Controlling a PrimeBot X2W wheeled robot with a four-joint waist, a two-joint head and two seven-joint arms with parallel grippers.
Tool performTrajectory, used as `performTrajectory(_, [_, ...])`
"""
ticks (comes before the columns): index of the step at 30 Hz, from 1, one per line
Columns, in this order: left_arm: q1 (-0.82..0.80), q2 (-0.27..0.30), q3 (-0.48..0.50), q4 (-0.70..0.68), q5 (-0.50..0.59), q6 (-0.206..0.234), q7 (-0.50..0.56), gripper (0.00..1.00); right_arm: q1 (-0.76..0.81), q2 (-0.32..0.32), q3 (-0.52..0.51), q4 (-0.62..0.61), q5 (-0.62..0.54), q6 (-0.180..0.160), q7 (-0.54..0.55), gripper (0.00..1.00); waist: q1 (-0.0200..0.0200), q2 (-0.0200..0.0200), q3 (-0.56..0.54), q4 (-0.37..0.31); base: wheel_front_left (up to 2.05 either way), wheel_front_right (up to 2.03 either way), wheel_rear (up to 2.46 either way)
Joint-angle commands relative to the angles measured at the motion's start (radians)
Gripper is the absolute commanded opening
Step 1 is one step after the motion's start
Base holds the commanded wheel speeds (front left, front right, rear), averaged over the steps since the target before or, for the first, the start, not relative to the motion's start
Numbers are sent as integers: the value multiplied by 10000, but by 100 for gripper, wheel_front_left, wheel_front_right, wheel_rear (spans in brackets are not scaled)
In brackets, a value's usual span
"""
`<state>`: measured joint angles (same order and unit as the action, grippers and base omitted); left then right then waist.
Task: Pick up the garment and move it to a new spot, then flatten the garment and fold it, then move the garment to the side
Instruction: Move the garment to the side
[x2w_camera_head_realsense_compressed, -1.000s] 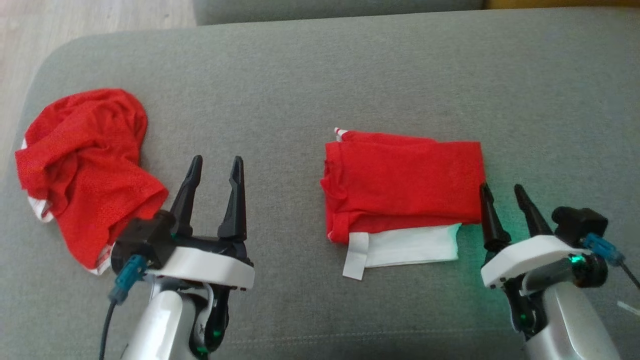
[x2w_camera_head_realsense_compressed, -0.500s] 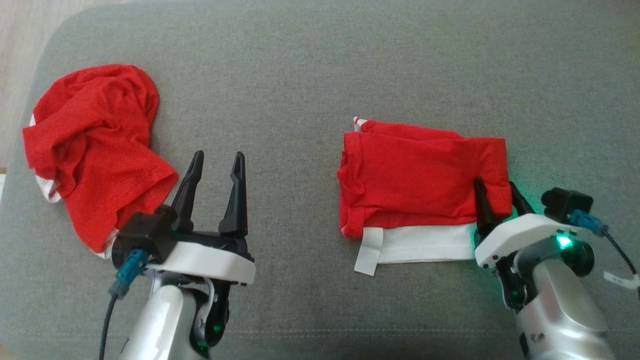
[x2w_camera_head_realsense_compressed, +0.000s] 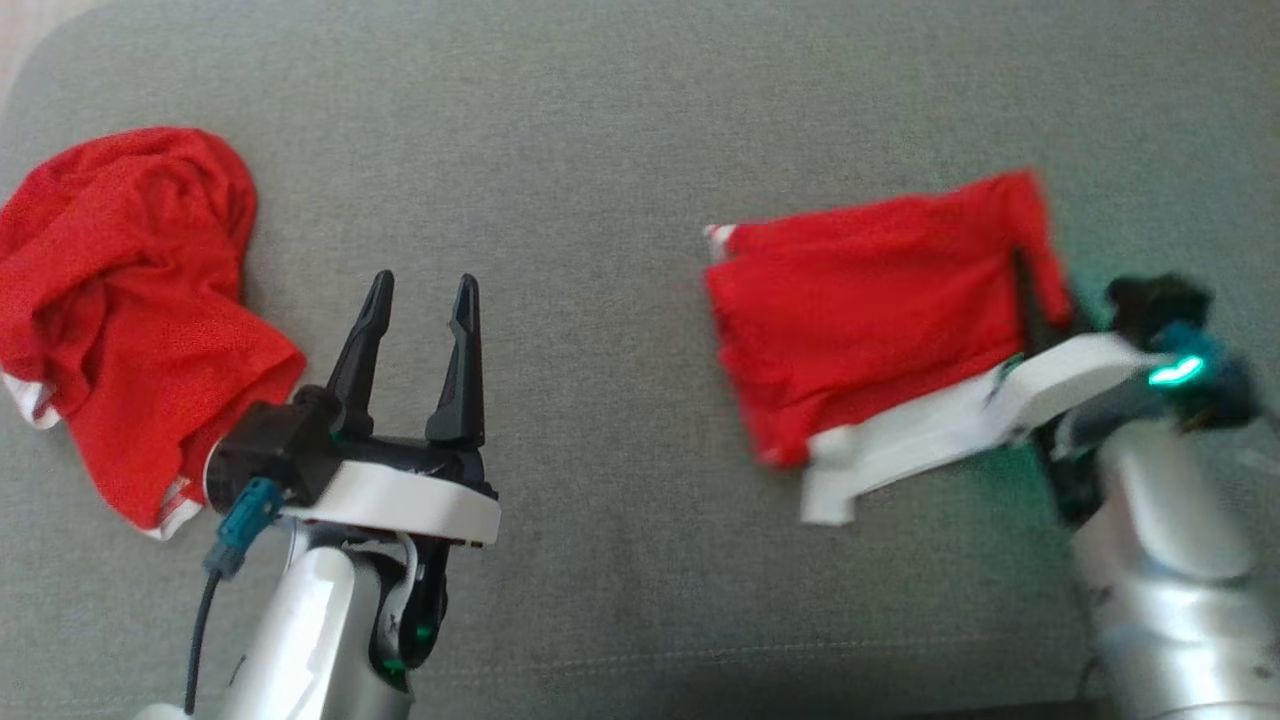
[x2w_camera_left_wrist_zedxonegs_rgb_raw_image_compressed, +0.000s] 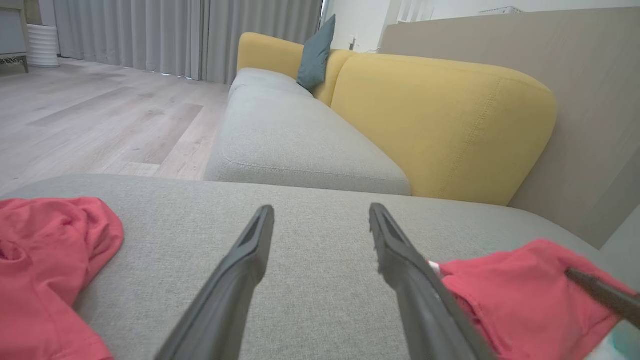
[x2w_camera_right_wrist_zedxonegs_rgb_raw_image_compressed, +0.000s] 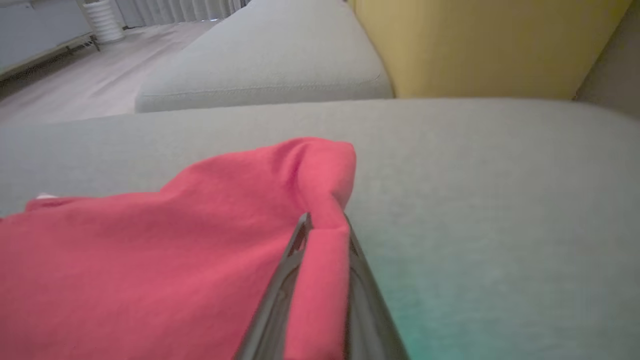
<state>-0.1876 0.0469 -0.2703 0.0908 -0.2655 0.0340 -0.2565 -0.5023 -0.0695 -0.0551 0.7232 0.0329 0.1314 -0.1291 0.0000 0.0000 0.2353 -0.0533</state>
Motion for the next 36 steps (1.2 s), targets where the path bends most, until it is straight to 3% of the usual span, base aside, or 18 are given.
performTrajectory(1, [-345, 33, 404, -362, 78, -24, -53, 100, -390, -232, 63, -459, -132, -7, 0, 0, 0, 0, 60, -67, 0, 0, 0])
performTrajectory(5, [-402, 33, 457, -393, 101, -54, -53, 100, -510, -1246, -295, -1316, -846, -7, 404, 0, 0, 0, 192, -185, 0, 0, 0])
performTrajectory(12, [-528, 33, 495, -400, 111, -142, -53, 100, -625, -2870, -1158, -2110, -999, -7, 1082, 0, 0, 0, 384, -247, 0, 0, 0])
performTrajectory(15, [-564, 33, 533, -390, 123, -181, -53, 100, -660, -3135, -1432, -2265, -925, -7, 1155, 0, 0, 0, 439, -236, 0, 0, 0])
performTrajectory(25, [-524, 33, 631, -379, 169, -221, -53, 100, -625, -3028, -1696, -2477, -763, -7, 1274, 0, 0, 0, 478, -258, 0, 0, 0])
performTrajectory(26, [-520, 33, 635, -371, 174, -223, -53, 100, -616, -2995, -1698, -2467, -739, -7, 1281, 16, 0, 0, 472, -261, 0, 0, 0])
performTrajectory(27, [-516, 33, 642, -361, 178, -224, -53, 100, -593, -2964, -1664, -2466, -719, -7, 1293, 49, 0, 0, 462, -265, 0, 0, 0])
performTrajectory(28, [-510, 33, 649, -353, 179, -222, -53, 100, -568, -2937, -1640, -2479, -708, -7, 1301, 98, 0, 0, 447, -270, 0, 0, 0])
performTrajectory(36, [-434, 33, 625, -302, 137, -213, -53, 100, -497, -2762, -1683, -2769, -589, -7, 1204, 100, 0, 0, 292, -279, 0, 0, 0])
